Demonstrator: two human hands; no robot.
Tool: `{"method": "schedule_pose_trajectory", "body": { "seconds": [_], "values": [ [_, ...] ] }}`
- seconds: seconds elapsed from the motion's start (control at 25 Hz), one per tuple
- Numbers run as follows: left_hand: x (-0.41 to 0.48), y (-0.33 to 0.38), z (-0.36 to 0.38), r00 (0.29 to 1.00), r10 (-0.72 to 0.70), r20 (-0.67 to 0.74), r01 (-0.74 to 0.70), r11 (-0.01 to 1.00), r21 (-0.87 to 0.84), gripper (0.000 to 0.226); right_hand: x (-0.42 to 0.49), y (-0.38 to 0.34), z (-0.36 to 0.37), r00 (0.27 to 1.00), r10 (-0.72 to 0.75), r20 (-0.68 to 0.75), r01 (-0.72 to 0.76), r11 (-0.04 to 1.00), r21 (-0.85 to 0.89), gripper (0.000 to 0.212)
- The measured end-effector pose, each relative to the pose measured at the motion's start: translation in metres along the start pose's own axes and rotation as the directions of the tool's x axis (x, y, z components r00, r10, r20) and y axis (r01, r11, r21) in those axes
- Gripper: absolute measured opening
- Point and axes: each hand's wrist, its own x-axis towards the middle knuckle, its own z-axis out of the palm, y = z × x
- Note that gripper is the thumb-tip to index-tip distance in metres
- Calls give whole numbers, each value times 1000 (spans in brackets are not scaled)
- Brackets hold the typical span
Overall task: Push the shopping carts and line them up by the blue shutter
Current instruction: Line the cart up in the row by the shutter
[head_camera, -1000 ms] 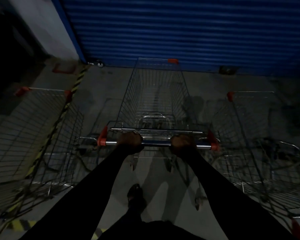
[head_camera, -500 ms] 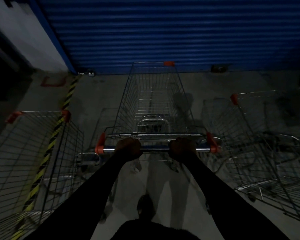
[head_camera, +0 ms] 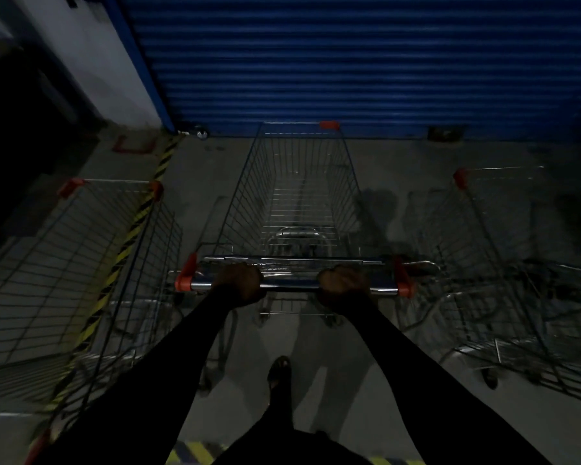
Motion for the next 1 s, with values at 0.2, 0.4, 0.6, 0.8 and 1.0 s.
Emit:
{"method": "schedule_pose_trajectory", "body": {
  "seconds": [0.2,0.4,0.6,0.8,1.0],
  "values": [
    [-59,5,32,998,4,-66,-1,999,51,37,-45,-38,-13,989,-69,-129,72,997,20,9],
    [-112,16,57,988,-22,-154,28,999,34,37,-90,-64,-20,994,-52,-95,55,998,31,11],
    [-163,29,63,992,-3,-126,2,1000,-9,48,-130,-90,-34,996,-83,-44,83,997,5,12],
    [-213,41,79,993,-41,-114,44,999,28,41,-173,-123,-46,963,-84,-257,63,994,-92,18],
    [-252,49,95,994,-56,-90,50,996,-74,39,-214,-145,-55,953,-101,-287,72,991,-110,18]
  ]
}}
